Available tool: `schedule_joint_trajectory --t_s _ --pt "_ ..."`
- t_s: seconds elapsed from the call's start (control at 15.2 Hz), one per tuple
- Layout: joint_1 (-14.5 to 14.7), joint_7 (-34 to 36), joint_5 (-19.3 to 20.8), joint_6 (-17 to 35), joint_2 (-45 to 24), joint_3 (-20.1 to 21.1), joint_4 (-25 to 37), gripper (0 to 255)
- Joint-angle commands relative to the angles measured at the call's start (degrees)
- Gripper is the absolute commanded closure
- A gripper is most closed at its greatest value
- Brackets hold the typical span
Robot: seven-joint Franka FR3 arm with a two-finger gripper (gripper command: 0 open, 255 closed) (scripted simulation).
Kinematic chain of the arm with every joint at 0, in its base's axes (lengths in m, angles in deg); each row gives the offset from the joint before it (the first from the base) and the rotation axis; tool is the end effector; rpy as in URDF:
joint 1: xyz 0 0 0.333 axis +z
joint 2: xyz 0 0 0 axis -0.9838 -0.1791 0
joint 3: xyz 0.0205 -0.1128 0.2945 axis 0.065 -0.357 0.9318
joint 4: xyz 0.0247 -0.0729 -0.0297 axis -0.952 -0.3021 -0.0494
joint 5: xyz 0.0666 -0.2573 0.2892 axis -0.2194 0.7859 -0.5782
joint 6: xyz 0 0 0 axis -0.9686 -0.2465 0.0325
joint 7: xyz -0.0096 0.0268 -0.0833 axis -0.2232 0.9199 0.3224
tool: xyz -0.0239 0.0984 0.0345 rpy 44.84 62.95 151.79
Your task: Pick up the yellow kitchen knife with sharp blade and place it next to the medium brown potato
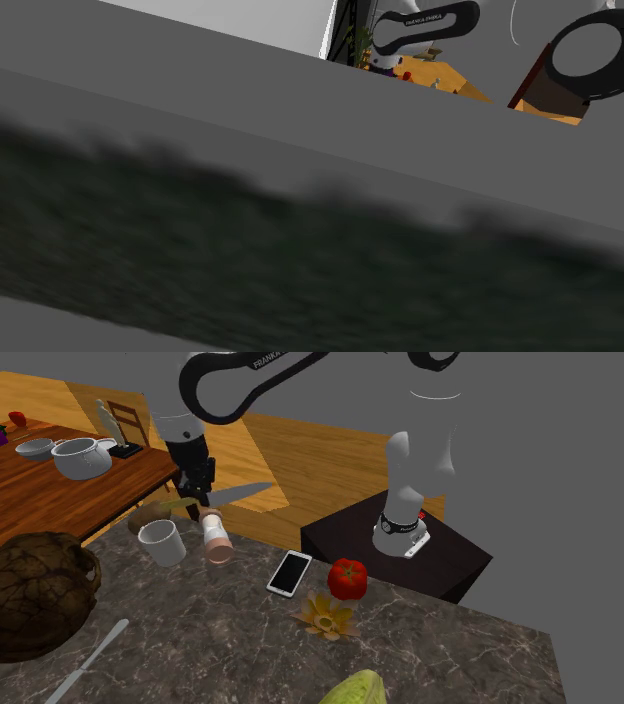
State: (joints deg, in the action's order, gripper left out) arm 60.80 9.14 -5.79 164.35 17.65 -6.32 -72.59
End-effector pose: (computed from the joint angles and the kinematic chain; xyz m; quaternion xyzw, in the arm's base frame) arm 0.5538 -0.1737 0.4848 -0.9260 0.3776 -0.0037 0.0015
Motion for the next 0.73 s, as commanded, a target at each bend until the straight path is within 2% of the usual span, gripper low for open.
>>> schedule_joint_trajectory --t_s 0.0,0.26,0.66 --pt "-1.43 -2.81 -0.08 -0.11 -0.95 -1.26 1.08 255" --pt "-4.4 -8.36 -0.42 -0.72 -3.01 -3.73 3.72 255" --pt "-4.41 -8.4 -0.47 3.68 -3.91 -3.72 0.22 255"
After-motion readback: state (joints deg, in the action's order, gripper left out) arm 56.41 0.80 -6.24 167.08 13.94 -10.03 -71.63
